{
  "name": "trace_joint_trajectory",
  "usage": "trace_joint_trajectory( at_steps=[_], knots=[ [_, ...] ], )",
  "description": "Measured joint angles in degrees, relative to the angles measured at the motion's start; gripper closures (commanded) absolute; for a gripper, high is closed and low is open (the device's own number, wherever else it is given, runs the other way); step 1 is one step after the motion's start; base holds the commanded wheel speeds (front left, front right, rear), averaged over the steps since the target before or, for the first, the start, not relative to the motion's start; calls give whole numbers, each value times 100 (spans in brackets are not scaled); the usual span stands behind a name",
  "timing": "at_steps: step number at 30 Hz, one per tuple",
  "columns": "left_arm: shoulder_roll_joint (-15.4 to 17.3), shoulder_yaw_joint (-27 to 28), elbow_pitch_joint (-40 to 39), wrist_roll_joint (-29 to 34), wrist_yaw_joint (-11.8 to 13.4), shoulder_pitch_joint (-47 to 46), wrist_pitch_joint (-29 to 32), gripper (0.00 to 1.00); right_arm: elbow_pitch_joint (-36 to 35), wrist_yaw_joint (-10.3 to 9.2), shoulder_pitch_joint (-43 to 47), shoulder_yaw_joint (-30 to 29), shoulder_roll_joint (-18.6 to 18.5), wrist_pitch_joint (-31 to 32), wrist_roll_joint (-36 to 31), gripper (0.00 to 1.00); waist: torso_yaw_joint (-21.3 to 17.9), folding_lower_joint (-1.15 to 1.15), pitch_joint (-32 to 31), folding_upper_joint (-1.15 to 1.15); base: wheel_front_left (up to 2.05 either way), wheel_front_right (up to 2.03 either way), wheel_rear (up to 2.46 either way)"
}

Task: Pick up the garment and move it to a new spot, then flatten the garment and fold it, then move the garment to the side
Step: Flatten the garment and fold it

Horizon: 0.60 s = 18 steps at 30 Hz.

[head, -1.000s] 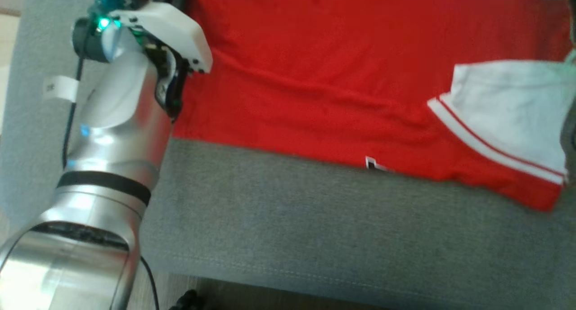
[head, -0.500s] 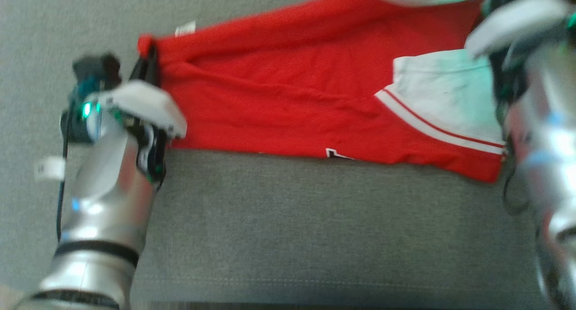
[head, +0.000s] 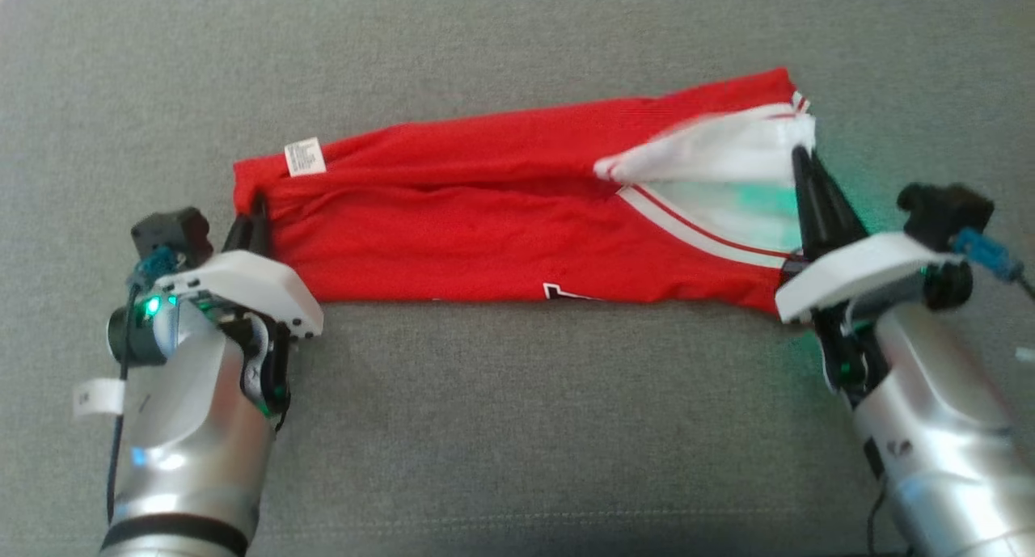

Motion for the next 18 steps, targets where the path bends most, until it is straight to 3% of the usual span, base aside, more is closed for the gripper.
trace_joint_trajectory(
  at_steps=[1, 2, 3, 4, 5, 6, 10, 18],
  knots=[
    [-1, 13, -14, 32, 0, 39, 0, 97, -25, 0, 81, 4, 1, 40, 36, 100, -12, 0, -28, 0, 0, 0, 0],
    [-4, 23, -35, 53, 1, 84, 0, 75, -47, 0, 155, 2, 8, 40, 68, 100, -23, 0, -58, 0, 0, 0, 0],
    [-8, 35, -87, 91, 20, 150, 0, 31, -67, 0, 224, -5, 15, 40, 86, 100, -31, 0, -91, 0, 0, 0, 0],
    [-19, 70, -164, 135, 74, 227, 0, 0, -67, 0, 281, -36, 31, 51, 109, 65, -36, 0, -127, 0, 0, 0, 0],
    [-32, 119, -270, 192, 124, 321, 0, 0, -64, 0, 333, -90, 54, 88, 132, 65, -40, 0, -164, 0, 0, 0, 0],
    [-41, 179, -386, 242, 171, 424, 0, 0, -37, 0, 373, -131, 78, 105, 132, 1, -43, 0, -203, 0, 0, 0, 0],
    [-67, 376, -910, 448, 343, 888, 0, 0, 87, 0, 477, -334, 177, 101, 104, 0, -21, 0, -351, 0, 0, 0, 0],
    [-220, 719, -1796, 717, 410, 1819, 1, 0, 710, 0, 474, -798, 341, 42, -260, 0, 188, 0, -591, 0, 0, 0, 0]
  ],
)
